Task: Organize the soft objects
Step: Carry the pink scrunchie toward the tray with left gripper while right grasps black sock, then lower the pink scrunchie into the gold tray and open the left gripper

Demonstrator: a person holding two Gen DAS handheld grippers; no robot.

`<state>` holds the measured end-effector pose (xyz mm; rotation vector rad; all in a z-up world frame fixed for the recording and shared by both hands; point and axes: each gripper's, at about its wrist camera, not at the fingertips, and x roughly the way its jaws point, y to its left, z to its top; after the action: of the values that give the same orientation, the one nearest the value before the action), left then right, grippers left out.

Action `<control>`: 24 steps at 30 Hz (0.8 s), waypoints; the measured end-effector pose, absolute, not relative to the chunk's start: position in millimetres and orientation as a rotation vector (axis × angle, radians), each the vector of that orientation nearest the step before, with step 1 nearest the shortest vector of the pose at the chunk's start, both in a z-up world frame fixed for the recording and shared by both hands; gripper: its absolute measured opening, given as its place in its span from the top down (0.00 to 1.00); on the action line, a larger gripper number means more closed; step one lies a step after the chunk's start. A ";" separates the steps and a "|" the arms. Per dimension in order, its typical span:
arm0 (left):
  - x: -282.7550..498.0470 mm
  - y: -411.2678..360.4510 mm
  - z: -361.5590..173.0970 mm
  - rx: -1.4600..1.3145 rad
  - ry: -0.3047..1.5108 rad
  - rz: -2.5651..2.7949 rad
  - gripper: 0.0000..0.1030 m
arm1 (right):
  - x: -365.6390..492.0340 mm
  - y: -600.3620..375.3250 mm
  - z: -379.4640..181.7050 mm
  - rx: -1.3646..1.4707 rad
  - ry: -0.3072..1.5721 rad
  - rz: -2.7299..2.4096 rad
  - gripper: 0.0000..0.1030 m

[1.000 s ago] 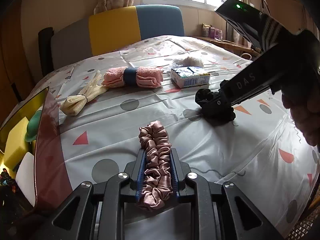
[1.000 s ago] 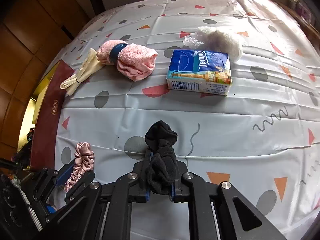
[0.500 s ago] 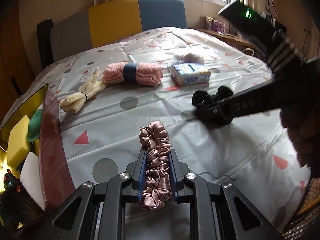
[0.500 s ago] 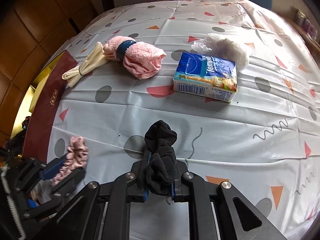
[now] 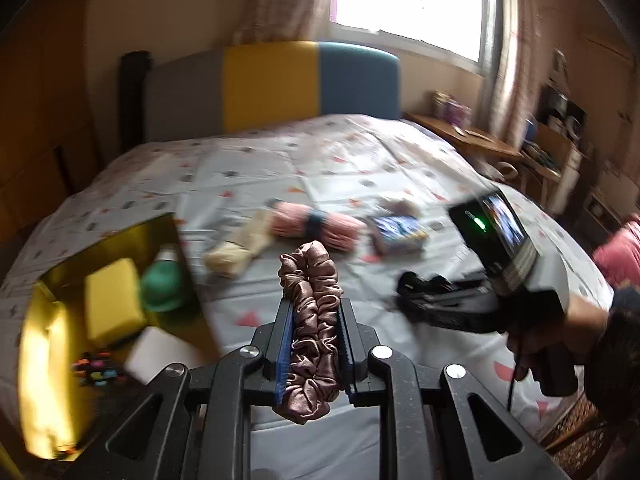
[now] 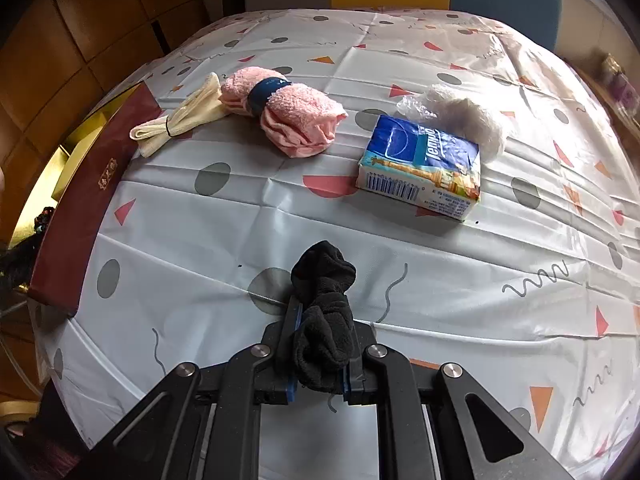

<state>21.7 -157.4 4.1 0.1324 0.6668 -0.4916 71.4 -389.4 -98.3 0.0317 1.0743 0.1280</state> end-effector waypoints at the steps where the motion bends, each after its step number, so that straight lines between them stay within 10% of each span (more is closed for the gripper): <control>1: 23.7 -148.2 9.0 0.117 0.663 -0.473 0.81 | 71.2 -388.4 -98.3 0.026 1.073 0.128 0.86; 24: 61.4 38.8 7.6 -0.063 0.722 -0.052 0.81 | 68.6 -380.5 -98.7 -0.038 1.050 0.122 0.86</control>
<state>61.4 38.8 7.6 -0.0626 0.7218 -0.0516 68.6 -380.5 -98.7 -0.0379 1.0503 0.1219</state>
